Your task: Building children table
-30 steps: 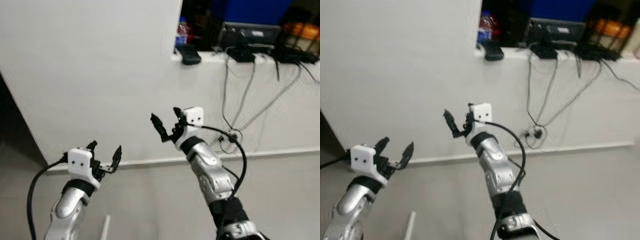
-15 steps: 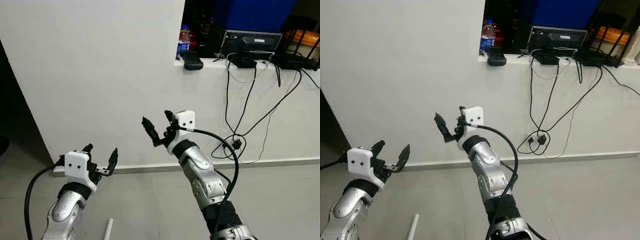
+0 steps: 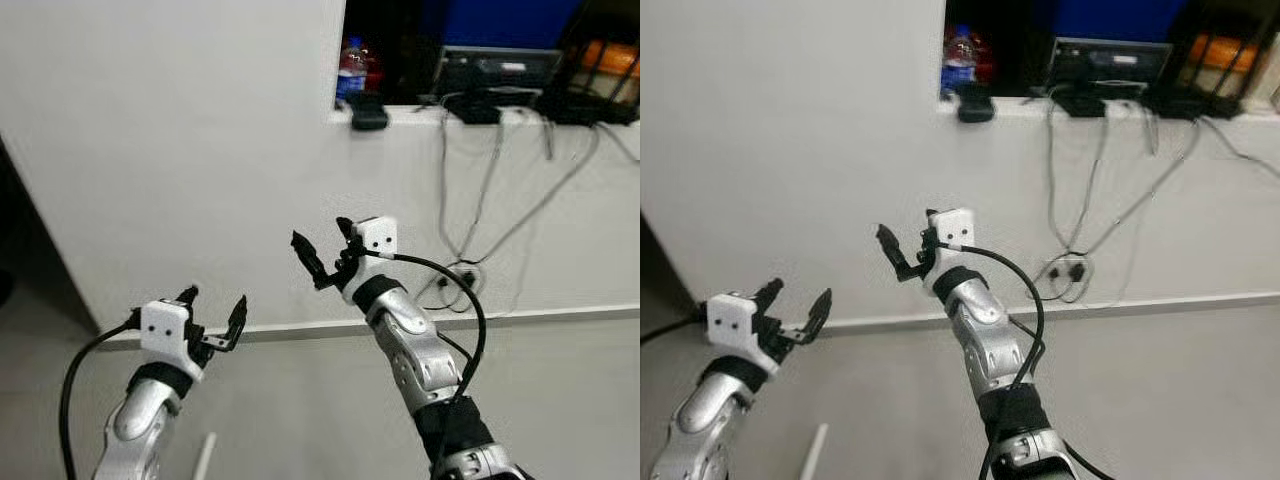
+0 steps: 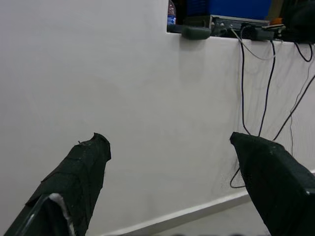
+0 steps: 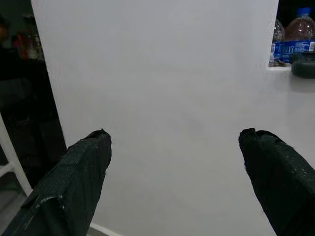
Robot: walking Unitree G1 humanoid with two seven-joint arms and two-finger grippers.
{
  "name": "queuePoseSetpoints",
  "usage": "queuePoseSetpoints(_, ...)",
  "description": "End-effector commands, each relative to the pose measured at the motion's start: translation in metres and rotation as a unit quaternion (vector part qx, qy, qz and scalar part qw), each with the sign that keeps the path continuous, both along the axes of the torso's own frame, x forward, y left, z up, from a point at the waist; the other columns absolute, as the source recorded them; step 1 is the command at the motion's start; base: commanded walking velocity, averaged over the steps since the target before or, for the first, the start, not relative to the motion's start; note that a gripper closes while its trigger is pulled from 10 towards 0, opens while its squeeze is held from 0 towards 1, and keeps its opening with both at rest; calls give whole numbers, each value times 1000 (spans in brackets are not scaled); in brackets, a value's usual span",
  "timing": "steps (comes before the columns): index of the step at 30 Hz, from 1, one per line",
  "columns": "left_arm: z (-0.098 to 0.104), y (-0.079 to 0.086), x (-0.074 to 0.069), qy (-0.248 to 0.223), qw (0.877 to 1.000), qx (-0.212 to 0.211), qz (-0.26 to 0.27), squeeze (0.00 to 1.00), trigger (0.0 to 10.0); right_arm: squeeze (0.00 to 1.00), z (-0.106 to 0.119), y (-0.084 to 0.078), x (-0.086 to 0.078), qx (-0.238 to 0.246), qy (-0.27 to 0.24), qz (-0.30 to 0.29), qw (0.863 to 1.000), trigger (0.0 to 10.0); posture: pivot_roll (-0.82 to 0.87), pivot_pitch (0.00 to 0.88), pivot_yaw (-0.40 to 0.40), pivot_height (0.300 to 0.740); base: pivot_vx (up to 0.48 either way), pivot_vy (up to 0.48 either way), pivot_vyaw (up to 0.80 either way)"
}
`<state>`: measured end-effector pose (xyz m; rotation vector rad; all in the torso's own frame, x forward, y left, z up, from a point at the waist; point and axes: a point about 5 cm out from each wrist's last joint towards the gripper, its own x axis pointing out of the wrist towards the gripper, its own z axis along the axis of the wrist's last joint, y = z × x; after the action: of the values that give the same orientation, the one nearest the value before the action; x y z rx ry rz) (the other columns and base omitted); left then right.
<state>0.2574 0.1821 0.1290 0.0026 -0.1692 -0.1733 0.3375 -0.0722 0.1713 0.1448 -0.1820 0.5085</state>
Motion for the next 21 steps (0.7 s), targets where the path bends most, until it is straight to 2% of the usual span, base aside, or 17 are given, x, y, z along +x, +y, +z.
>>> queuePoseSetpoints(1, -3, 2, -1, 7, 1000, -1, 4, 0, 10000, 0, 1, 4, -1, 2, -3, 6, 1000, 10000, 77, 0, -98, 740, 0, 0, 0)
queuePoseSetpoints(9, -1, 1, -1, -3, 1000, -7, -8, 0, 10000, 0, 0, 4, -1, 1, -2, 6, 1000, 10000, 78, 0, -100, 740, 0, 0, 0)
queuePoseSetpoints(21, 0, -3, -3, -6, 1000, -5, -22, 0, 10000, 0, 0, 2, -1, 1, -1, 3, 1000, 10000, 73, 0, -95, 740, 467, 0, 0)
